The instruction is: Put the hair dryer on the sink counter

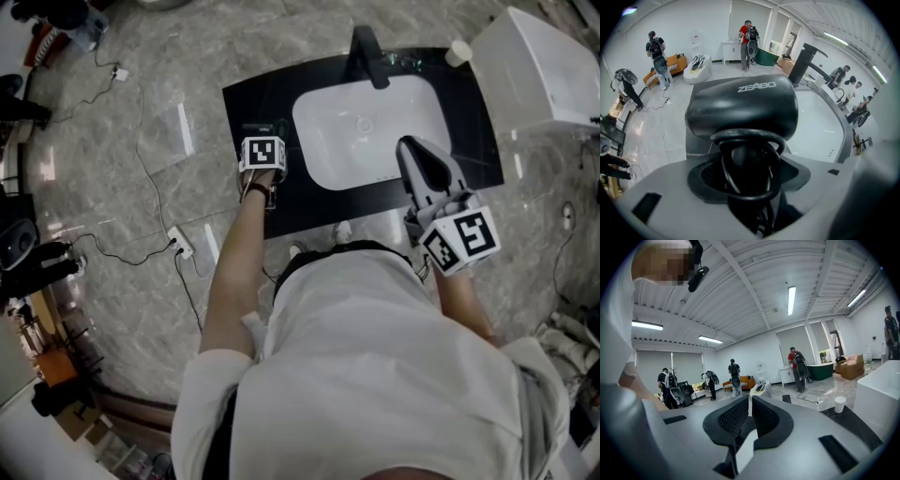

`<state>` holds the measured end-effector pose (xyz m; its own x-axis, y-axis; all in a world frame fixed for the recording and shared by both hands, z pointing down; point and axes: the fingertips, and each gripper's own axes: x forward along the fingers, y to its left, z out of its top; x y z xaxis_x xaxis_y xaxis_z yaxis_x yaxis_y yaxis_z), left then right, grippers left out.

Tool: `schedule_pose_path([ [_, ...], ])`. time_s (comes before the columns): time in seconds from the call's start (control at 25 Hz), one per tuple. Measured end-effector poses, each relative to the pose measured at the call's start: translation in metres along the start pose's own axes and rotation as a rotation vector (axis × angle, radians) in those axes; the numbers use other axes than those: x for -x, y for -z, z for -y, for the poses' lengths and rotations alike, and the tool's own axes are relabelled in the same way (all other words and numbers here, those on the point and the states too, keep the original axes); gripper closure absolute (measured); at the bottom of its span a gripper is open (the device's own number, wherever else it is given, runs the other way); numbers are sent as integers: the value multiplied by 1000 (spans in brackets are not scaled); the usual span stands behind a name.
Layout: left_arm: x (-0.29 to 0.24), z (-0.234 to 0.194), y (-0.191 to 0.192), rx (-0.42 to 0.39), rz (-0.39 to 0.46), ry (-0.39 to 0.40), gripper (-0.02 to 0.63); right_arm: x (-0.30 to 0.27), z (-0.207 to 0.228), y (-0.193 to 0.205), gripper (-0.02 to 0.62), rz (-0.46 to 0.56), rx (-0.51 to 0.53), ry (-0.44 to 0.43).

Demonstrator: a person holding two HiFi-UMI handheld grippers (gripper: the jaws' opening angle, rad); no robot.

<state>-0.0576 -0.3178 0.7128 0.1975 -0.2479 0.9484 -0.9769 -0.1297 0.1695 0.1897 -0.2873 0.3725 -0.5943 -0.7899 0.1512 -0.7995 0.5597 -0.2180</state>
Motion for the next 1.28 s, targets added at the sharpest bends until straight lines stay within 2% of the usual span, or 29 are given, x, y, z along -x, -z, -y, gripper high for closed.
schedule_pose_path([
  [0.08, -1, 1, 1, 3, -5, 9, 328, 2, 3, -1, 549, -1, -1, 1],
  [0.24, 4, -7, -1, 22, 1, -40, 325, 9, 11, -3, 549, -4, 6, 4],
  [0.56, 5, -2, -3, 69, 15, -16, 313, 9, 14, 0, 549, -10, 6, -7],
  [0.76, 8, -7, -17, 62, 95, -20, 313, 7, 15, 2, 549, -14, -1, -17],
  [1.04, 22, -4, -21, 56, 116, -17, 313, 6, 5, 2, 549, -3, -1, -41],
  [1.28, 39, -3, -23, 37, 202, -3, 307, 8, -5, 4, 549, 2, 10, -46],
])
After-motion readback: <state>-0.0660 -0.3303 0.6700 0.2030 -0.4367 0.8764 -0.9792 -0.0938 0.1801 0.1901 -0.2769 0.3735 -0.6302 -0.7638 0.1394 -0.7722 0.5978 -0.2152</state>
